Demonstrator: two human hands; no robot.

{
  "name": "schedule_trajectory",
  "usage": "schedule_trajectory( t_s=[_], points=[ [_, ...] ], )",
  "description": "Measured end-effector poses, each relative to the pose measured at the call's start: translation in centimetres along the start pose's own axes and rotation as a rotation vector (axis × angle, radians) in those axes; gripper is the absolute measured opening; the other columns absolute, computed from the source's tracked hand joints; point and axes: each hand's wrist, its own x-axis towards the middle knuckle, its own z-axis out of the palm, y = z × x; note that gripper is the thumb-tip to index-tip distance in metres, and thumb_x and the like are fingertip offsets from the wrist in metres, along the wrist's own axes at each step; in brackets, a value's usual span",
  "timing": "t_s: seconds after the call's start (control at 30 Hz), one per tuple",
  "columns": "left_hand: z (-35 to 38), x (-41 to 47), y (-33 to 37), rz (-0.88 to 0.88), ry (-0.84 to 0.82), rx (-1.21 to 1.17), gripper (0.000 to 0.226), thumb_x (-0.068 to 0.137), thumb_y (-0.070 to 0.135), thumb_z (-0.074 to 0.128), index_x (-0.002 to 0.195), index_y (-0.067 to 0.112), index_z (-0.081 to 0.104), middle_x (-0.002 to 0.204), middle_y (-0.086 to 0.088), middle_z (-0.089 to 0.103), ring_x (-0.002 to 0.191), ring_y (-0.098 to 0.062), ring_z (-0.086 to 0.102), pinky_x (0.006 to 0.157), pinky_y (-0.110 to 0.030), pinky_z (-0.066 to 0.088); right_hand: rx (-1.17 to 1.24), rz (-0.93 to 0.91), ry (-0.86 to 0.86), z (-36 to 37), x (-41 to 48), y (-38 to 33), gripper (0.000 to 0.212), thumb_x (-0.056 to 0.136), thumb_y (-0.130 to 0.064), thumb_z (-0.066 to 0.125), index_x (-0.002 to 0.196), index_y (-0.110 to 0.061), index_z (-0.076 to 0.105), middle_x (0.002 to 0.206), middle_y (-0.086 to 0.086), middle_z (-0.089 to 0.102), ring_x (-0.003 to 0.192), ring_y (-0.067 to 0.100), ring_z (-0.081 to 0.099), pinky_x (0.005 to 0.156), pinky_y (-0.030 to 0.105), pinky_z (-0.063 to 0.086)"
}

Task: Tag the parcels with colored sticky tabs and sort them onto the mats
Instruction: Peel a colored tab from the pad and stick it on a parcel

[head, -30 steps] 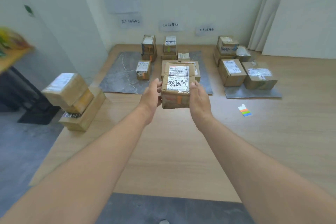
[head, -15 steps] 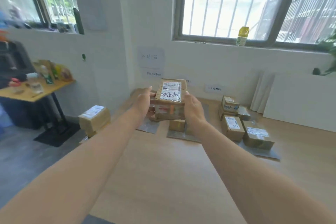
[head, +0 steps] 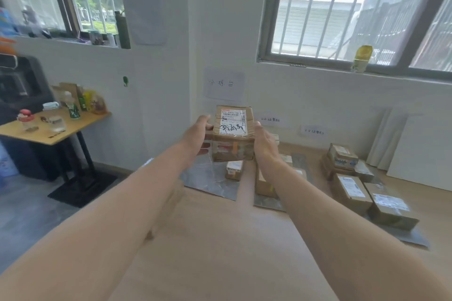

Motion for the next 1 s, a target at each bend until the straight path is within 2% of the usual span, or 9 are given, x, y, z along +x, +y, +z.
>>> schedule_trajectory(
  t_s=[0.07, 0.13, 0.23, 0.37, 0.47, 0.57, 0.67, 0.87, 1.0],
  points=[
    [-2.6, 3.7, 0.0, -0.015, -0.022, -0.008, 0.047, 0.099, 0.054, 0.034, 0.102, 0.019, 0.065, 0.091, -0.002, 0.066, 0.085, -0.022, 0.059, 0.095, -0.039, 0.047, 0.036, 0.029, 0.032, 3.5, 2.3, -0.1, 0.070, 0.085, -0.075, 0.038, 0.132, -0.030, 0.063, 0.127, -0.010, 0.064, 0.121, 0.018, 0.057, 0.111, 0.050, 0.042],
    [-4.8, 7.6, -0.3, -0.034, -0.050, -0.030, 0.045, 0.100, 0.052, 0.034, 0.095, 0.019, 0.065, 0.083, 0.000, 0.066, 0.079, -0.020, 0.058, 0.089, -0.037, 0.045, 0.072, 0.046, 0.061, 6.9, 4.9, 0.5, 0.055, 0.100, -0.063, 0.036, 0.136, -0.029, 0.059, 0.130, -0.011, 0.061, 0.121, 0.014, 0.053, 0.111, 0.044, 0.039],
    [-7.3, 12.6, -1.9, -0.096, -0.073, -0.040, 0.042, 0.099, 0.050, 0.037, 0.086, 0.020, 0.063, 0.076, 0.001, 0.065, 0.073, -0.018, 0.056, 0.082, -0.035, 0.042, 0.087, 0.083, 0.086, 11.9, 8.1, 2.5, 0.041, 0.104, -0.057, 0.032, 0.126, -0.034, 0.058, 0.116, -0.019, 0.062, 0.105, 0.006, 0.054, 0.098, 0.036, 0.037],
    [-9.6, 18.5, -5.1, -0.200, -0.075, -0.052, 0.041, 0.099, 0.048, 0.038, 0.081, 0.018, 0.059, 0.072, 0.000, 0.064, 0.069, -0.018, 0.051, 0.078, -0.034, 0.040, 0.102, 0.166, 0.097, 16.8, 11.6, 5.9, 0.044, 0.103, -0.053, 0.034, 0.132, -0.032, 0.060, 0.122, -0.008, 0.068, 0.116, 0.014, 0.060, 0.090, 0.033, 0.045],
    [-9.9, 22.2, -6.6, -0.277, -0.095, -0.077, 0.039, 0.100, 0.046, 0.038, 0.080, 0.017, 0.054, 0.077, -0.003, 0.061, 0.066, -0.017, 0.048, 0.068, -0.031, 0.039, 0.092, 0.191, 0.102, 18.3, 14.3, 7.7, 0.046, 0.103, -0.049, 0.034, 0.137, -0.028, 0.057, 0.129, -0.004, 0.065, 0.121, 0.016, 0.058, 0.096, 0.035, 0.047],
    [-9.5, 25.7, -7.9, -0.334, -0.134, -0.079, 0.040, 0.101, 0.046, 0.038, 0.085, 0.014, 0.056, 0.087, -0.008, 0.063, 0.076, -0.020, 0.055, 0.075, -0.031, 0.044, 0.051, 0.235, 0.124, 19.5, 17.8, 9.5, 0.058, 0.091, -0.062, 0.032, 0.139, -0.037, 0.055, 0.140, -0.003, 0.055, 0.127, 0.019, 0.053, 0.110, 0.047, 0.043],
    [-8.8, 29.1, -9.5, -0.386, -0.118, -0.092, 0.040, 0.101, 0.046, 0.040, 0.090, 0.011, 0.056, 0.091, -0.011, 0.066, 0.082, -0.023, 0.060, 0.080, -0.033, 0.048, 0.022, 0.312, 0.125, 20.0, 22.1, 13.0, 0.062, 0.079, -0.070, 0.033, 0.134, -0.050, 0.055, 0.142, -0.003, 0.053, 0.126, 0.021, 0.054, 0.109, 0.054, 0.043],
    [-5.9, 35.6, -12.6, -0.429, -0.060, -0.136, 0.038, 0.102, 0.043, 0.040, 0.096, 0.010, 0.057, 0.084, -0.007, 0.067, 0.082, -0.020, 0.060, 0.092, -0.037, 0.049, 0.028, 0.468, 0.036, 19.5, 27.2, 15.5, 0.063, 0.077, -0.061, 0.031, 0.133, -0.044, 0.056, 0.135, -0.012, 0.062, 0.127, 0.018, 0.054, 0.111, 0.048, 0.040],
    [-3.9, 39.6, -15.2, -0.452, -0.008, -0.114, 0.035, 0.102, 0.040, 0.040, 0.093, 0.014, 0.061, 0.075, -0.003, 0.072, 0.070, -0.017, 0.062, 0.071, -0.031, 0.048, 0.032, 0.501, 0.021, 19.5, 30.4, 17.6, 0.051, 0.088, -0.053, 0.028, 0.126, -0.040, 0.060, 0.126, -0.011, 0.067, 0.119, 0.015, 0.058, 0.103, 0.040, 0.044]
  ],
)
